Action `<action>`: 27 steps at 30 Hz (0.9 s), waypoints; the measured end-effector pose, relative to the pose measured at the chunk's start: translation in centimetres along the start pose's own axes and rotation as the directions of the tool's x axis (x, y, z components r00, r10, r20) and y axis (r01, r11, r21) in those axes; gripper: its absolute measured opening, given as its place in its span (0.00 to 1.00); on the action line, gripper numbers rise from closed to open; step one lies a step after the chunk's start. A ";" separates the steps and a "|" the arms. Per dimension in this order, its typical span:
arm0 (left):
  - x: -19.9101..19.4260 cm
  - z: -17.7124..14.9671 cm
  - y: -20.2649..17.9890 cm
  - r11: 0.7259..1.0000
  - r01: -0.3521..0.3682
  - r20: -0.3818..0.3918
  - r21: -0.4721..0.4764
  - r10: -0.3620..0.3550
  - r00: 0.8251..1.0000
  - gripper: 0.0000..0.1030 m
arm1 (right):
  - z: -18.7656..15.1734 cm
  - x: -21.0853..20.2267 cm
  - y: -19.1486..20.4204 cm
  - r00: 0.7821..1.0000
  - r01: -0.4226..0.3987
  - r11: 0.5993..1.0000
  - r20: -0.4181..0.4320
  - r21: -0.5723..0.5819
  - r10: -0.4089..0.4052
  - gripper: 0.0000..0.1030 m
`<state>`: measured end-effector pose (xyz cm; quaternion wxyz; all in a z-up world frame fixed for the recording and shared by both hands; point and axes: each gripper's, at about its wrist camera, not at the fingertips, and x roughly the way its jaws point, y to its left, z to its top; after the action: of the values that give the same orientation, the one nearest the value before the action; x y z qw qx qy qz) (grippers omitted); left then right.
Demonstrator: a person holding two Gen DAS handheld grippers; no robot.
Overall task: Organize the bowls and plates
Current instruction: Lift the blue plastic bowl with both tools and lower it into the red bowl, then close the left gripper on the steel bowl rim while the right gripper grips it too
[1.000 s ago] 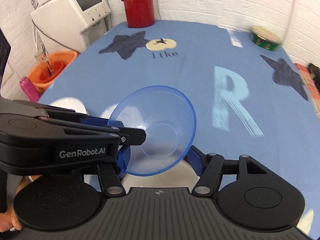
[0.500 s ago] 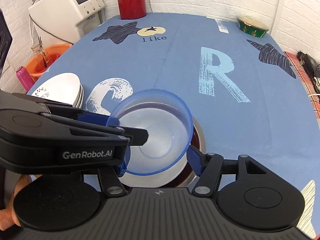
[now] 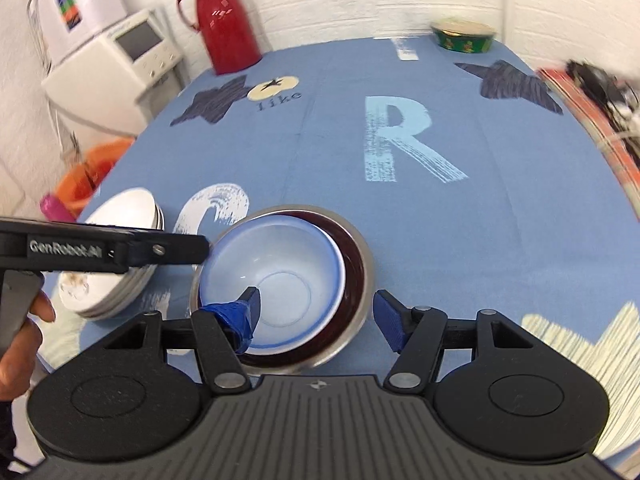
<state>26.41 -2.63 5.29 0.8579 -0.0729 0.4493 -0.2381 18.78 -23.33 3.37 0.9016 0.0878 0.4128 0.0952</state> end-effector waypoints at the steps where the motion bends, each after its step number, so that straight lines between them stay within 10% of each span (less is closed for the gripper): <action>1: -0.3 0.2 0.4 1.000 -0.004 0.000 0.003 0.004 1.000 0.51 | -0.4 -0.3 -0.5 1.000 -0.011 1.000 0.007 0.025 0.010 0.47; 15: 1.1 2.8 3.7 0.995 -0.023 -0.112 0.100 0.034 0.993 0.54 | -5.1 -1.6 -4.6 0.994 -0.095 0.945 0.081 0.314 0.073 0.47; 27: 6.1 3.1 2.9 0.969 -0.015 -0.232 0.245 0.074 0.970 0.56 | -3.6 0.4 -4.8 1.000 -0.025 0.953 0.018 0.301 0.020 0.47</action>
<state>32.89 -3.22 1.64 0.8051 0.0712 0.5187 -0.2786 16.73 -27.53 -0.38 0.8794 0.2297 0.4150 0.0408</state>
